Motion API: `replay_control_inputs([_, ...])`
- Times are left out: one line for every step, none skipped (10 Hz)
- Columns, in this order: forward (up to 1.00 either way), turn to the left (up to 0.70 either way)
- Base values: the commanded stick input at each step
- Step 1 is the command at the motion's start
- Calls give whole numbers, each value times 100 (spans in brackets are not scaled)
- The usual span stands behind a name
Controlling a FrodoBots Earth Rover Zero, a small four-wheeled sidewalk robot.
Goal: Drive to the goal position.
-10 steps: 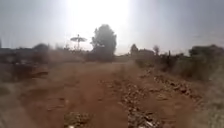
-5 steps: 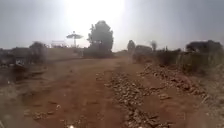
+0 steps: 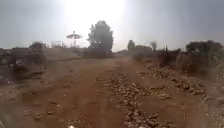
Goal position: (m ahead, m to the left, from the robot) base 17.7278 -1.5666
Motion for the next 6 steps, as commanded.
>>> replay_control_inputs([70,0])
replay_control_inputs([70,0])
replay_control_inputs([45,3])
replay_control_inputs([45,10])
replay_control_inputs([45,27])
replay_control_inputs([45,27])
